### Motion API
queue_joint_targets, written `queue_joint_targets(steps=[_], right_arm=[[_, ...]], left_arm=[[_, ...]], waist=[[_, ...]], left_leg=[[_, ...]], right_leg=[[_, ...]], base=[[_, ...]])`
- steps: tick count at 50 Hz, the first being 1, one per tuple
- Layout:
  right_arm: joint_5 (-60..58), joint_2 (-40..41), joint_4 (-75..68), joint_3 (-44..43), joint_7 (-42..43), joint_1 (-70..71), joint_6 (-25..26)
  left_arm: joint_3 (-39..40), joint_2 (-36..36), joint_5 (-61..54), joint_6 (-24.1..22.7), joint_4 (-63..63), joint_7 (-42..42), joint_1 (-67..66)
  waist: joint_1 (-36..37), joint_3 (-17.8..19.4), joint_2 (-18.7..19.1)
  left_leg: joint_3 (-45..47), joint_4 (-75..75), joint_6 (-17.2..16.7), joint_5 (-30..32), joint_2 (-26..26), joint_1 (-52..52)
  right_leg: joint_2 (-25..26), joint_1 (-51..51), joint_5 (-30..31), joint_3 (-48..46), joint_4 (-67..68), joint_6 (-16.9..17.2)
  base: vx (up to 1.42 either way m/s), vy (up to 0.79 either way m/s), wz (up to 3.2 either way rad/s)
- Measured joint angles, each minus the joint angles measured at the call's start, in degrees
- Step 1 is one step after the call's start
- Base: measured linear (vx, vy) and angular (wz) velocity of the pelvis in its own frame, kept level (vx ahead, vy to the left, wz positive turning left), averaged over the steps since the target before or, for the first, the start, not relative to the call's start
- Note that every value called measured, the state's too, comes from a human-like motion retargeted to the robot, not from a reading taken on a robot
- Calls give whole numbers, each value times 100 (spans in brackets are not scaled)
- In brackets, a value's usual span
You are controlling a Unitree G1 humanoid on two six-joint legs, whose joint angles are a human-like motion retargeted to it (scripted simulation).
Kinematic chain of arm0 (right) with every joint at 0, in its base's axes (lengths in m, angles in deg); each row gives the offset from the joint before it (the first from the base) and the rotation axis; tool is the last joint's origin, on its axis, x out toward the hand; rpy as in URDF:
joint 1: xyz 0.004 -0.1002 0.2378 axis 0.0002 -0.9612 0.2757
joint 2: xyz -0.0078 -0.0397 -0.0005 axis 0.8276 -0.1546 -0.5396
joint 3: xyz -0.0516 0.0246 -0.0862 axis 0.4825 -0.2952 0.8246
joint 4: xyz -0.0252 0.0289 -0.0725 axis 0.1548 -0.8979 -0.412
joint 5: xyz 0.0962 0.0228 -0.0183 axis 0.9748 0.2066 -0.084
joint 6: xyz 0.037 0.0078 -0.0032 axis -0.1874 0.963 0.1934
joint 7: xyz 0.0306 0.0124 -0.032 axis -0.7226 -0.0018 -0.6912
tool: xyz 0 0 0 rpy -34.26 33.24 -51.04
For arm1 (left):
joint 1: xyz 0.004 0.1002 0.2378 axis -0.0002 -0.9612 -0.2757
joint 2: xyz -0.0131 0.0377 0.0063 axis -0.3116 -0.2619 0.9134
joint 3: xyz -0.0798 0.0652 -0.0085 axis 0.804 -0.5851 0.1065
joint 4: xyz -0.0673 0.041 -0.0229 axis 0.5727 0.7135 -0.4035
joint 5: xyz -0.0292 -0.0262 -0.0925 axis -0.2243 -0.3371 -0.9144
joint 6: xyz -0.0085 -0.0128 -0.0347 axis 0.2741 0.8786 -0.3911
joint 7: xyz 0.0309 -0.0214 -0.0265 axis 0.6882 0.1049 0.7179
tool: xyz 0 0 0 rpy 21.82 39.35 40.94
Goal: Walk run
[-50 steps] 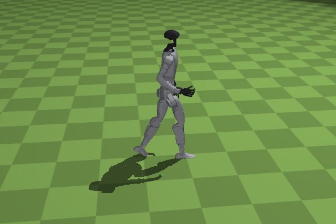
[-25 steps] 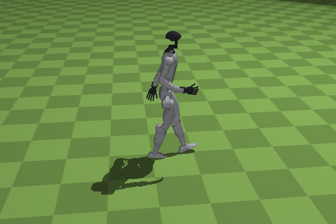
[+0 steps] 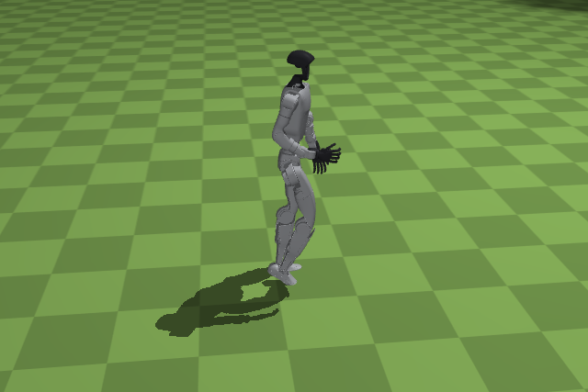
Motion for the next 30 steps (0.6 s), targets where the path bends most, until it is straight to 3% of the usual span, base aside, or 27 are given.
queue_joint_targets(steps=[5, 7, 10, 13, 15, 18, 20, 23, 25, 30], right_arm=[[77, 45, 9, -44, 157, -206, 27], [104, 78, 2, -52, 152, -266, 48], [108, 104, -24, -54, 117, -296, 55], [73, 106, -5, -82, 79, -391, 61], [15, 129, -59, -161, 5, -364, 95], [40, 149, -135, -213, -17, -370, 122], [149, 131, -217, -241, 14, -277, 186], [222, 38, -203, -214, 64, -64, 194], [280, -4, -150, -196, 126, 82, 144], [494, -109, -182, -329, 28, 579, 167]], left_arm=[[-276, -32, -345, -491, -694, -50, 265], [-290, -21, -498, -583, -799, -49, 303], [-237, 34, -684, -640, -770, -83, 300], [-238, 154, -687, -620, -560, -126, 119], [-218, 220, -523, -610, -287, -148, -23], [-126, 330, -12, -540, 148, 26, -367], [-87, 445, 303, -455, 442, 327, -630], [-5, 485, 502, -501, 843, 463, -1017], [-30, 437, 605, -454, 966, 306, -1297], [523, 553, 1007, -189, 1081, 459, -1975]], waist=[[-260, 46, -223], [-361, 90, -241], [-326, 117, -213], [-436, 102, -157], [-707, 105, -194], [-863, 57, -49], [-867, 108, -161], [-624, 136, -585], [-603, 134, -711], [-272, 261, -870]], left_leg=[[-180, -92, -26, -329, -397, 656], [-265, -134, -82, -453, -423, 936], [-191, -170, -221, -620, -367, 1259], [-268, -33, -365, -653, -285, 1493], [-505, 228, -511, -439, -275, 1590], [-637, 885, -922, 779, 13, 1490], [-668, 1713, -1147, 1843, 77, 1294], [-199, 3239, -1085, 2912, 25, 775], [-44, 3979, -1010, 2746, 169, 380], [95, 4589, -980, 1464, 337, -603]], right_leg=[[-784, -222, -47, -170, -2176, 202], [-820, -378, -195, -70, -2847, 102], [-627, -583, -313, 315, -3617, 291], [-511, -426, -110, 210, -3459, -227], [-745, -267, 315, -587, -3310, -159], [-563, 64, 45, -111, -3168, -271], [-667, 388, -173, -83, -3121, -296], [-790, 715, -338, -87, -3111, -503], [-687, 914, -553, 145, -3083, -602], [-400, 1540, -768, 220, -3367, -699]], base=[[73, -18, 45], [68, -23, 35], [77, -34, -16], [73, -34, 32], [87, -46, 123], [75, -45, 66], [80, -45, 5], [65, -35, -42], [71, -44, -1], [59, -32, -29]])
